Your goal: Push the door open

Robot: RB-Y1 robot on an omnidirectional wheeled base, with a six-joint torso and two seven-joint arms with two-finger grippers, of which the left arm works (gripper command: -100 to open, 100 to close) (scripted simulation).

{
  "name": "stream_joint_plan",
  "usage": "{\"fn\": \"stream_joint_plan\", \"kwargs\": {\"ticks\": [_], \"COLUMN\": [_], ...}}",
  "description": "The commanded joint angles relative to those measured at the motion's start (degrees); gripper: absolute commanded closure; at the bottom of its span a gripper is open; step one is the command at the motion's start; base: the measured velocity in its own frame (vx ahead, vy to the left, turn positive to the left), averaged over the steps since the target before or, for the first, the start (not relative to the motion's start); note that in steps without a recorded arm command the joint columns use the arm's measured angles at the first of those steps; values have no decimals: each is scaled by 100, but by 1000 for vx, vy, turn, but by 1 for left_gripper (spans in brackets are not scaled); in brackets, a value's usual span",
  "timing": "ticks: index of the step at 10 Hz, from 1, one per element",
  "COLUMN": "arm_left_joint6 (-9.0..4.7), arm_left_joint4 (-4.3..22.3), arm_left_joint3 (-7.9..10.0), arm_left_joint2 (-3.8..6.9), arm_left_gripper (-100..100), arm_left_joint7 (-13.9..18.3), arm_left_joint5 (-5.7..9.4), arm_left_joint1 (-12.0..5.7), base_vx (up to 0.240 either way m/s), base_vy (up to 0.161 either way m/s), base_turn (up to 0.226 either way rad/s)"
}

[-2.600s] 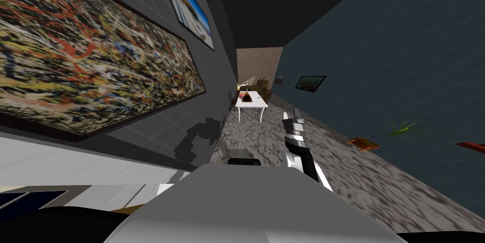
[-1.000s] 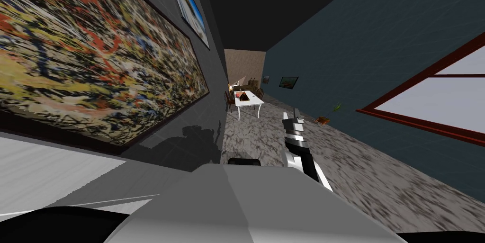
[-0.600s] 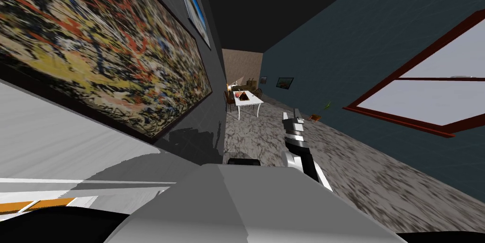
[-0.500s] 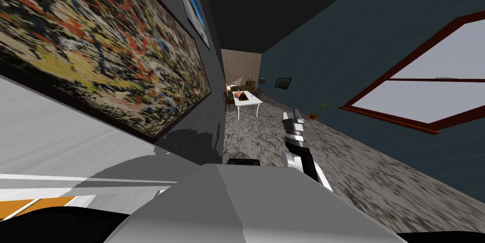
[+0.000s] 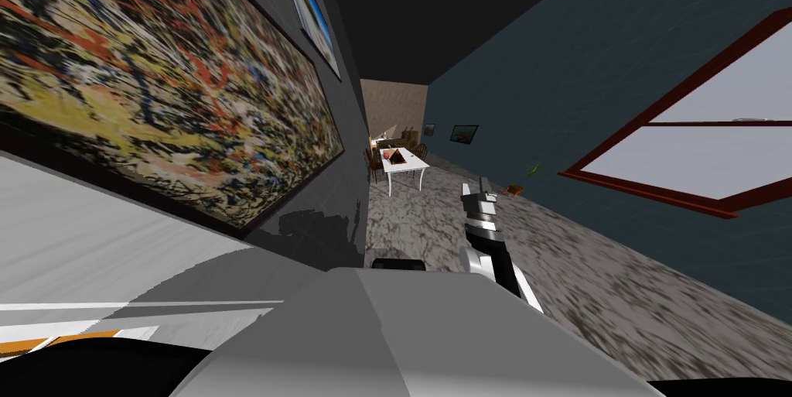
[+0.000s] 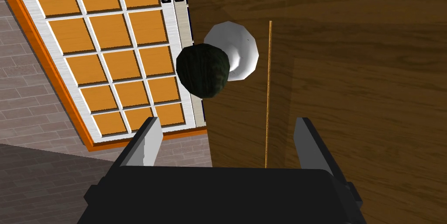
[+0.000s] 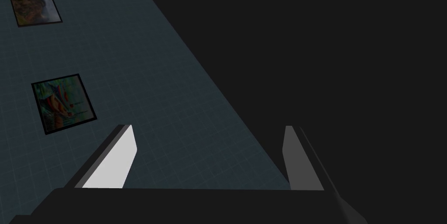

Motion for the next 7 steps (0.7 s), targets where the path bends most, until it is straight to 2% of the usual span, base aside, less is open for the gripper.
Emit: {"fn": "stream_joint_plan", "kwargs": {"ticks": [1, 4, 7], "arm_left_joint6": [0, 0, -3], "arm_left_joint4": [0, 0, 3], "arm_left_joint3": [0, 0, 4], "arm_left_joint2": [0, 0, 0], "arm_left_gripper": [-100, -100, -100], "arm_left_joint7": [0, 0, -8], "arm_left_joint5": [0, 0, 6], "arm_left_joint1": [1, 1, -7], "base_vx": [0, -4, -179], "base_vy": [0, 1, 1], "base_turn": [0, -12, -7]}}
